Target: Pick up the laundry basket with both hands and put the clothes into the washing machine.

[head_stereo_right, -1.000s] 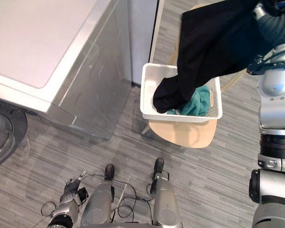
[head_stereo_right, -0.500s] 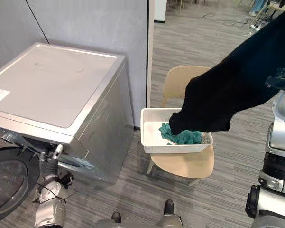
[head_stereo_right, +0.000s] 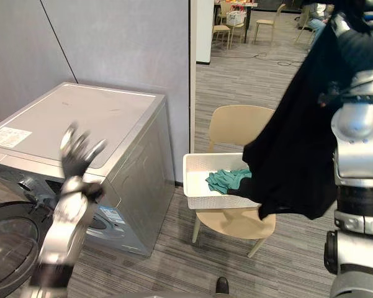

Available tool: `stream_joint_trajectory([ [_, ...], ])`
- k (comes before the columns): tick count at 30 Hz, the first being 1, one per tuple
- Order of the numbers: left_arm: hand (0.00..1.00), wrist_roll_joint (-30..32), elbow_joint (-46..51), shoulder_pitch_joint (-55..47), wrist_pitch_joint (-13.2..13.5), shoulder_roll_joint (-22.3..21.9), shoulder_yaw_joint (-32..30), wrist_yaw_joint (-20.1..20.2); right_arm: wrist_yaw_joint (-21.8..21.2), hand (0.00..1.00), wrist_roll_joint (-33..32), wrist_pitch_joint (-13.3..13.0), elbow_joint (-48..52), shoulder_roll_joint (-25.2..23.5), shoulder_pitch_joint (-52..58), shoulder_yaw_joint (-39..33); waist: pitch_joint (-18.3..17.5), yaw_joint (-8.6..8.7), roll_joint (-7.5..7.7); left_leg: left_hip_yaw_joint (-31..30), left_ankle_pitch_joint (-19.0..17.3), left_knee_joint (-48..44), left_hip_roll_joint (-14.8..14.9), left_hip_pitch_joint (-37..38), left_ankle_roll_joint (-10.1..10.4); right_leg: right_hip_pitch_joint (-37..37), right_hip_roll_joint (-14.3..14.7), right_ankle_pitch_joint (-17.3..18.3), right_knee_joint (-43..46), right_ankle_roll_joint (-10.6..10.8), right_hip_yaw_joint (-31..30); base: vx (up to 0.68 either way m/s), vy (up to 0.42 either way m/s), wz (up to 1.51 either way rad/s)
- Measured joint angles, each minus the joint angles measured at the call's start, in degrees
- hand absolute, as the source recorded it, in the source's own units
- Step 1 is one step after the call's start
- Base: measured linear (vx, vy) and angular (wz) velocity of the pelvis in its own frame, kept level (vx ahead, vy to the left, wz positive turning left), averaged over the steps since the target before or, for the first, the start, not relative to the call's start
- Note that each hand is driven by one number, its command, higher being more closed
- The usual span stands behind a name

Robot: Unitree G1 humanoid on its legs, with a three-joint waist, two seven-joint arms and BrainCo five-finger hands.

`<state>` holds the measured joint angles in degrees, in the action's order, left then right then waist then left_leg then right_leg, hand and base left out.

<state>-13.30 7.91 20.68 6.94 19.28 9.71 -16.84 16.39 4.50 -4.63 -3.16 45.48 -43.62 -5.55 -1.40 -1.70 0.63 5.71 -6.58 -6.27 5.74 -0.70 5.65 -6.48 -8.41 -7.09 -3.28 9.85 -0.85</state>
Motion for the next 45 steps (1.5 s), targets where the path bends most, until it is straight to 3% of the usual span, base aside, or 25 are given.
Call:
stream_joint_trajectory([
  [2,0.00,-0.10,-0.31,4.49,2.50,-1.18,1.54,1.88,0.29,1.00,-0.50,-0.64,0.08,0.22,-2.98,2.34,-0.79,2.55,-0.23,1.15,0.72,2.40,0.49,1.90,0.33,-0.18,1.36,0.18,5.42,-4.01,-1.57,0.05,-0.004,-0.34],
  [4,0.00,-2.62,-3.64,6.31,3.58,-2.46,3.01,2.48,0.62,1.00,-1.19,-1.42,0.09,2.05,-6.78,4.22,-1.20,3.19,-0.30,1.87,1.18,3.28,1.08,3.29,0.92,0.35,2.43,0.47,4.15,-3.95,-2.42,0.08,-0.009,-0.40],
  [8,0.00,-6.04,-12.62,9.38,2.37,-3.54,10.09,3.73,2.59,1.00,-2.38,-1.51,0.01,3.35,-12.79,5.08,-1.73,4.16,-1.00,2.19,1.83,4.43,1.89,4.27,1.38,1.09,3.79,-0.27,2.94,-4.43,-2.31,0.06,-0.030,-0.07],
  [12,0.00,-7.53,-19.50,14.14,0.79,-5.48,18.80,6.44,3.19,1.00,-3.31,-1.72,-0.07,3.28,-18.70,8.94,-1.48,4.38,0.24,2.18,1.96,5.02,2.04,5.05,1.32,1.57,4.28,-0.17,2.93,-4.60,-2.16,0.05,-0.010,0.02],
  [15,0.00,-9.73,-24.52,17.24,0.18,-7.52,21.76,6.90,3.70,1.00,-4.25,-1.72,-2.84,1.79,-22.04,10.18,-1.25,4.64,0.72,1.97,2.28,5.23,1.89,6.29,1.17,2.58,4.14,-0.08,2.92,-4.54,-2.13,0.05,0.025,0.04],
  [25,0.00,-13.22,-35.59,25.71,-1.78,-13.54,24.56,6.63,4.85,1.00,-5.03,-1.54,-5.07,0.23,-26.30,10.72,-1.02,7.17,0.98,1.64,2.18,5.35,1.93,6.20,1.10,2.61,4.16,0.70,3.07,-4.48,-1.68,0.00,0.003,0.04],
  [29,0.00,-15.32,-37.90,29.64,-2.11,-15.76,24.75,6.29,4.86,1.00,-5.04,-1.51,-5.07,-0.13,-26.40,10.81,-0.65,7.27,0.96,2.22,2.10,5.35,1.96,6.48,1.05,2.61,4.26,0.90,3.13,-4.31,-2.16,-0.02,-0.003,-0.06],
  [45,0.00,-23.90,-35.52,35.92,-1.25,-15.68,28.02,5.75,4.77,1.00,-4.99,-1.29,-5.46,-0.03,-29.63,12.06,0.61,7.60,0.70,2.22,2.03,5.34,1.94,6.66,0.99,2.61,4.27,0.95,3.19,-4.25,-2.28,0.00,0.000,0.00],
])
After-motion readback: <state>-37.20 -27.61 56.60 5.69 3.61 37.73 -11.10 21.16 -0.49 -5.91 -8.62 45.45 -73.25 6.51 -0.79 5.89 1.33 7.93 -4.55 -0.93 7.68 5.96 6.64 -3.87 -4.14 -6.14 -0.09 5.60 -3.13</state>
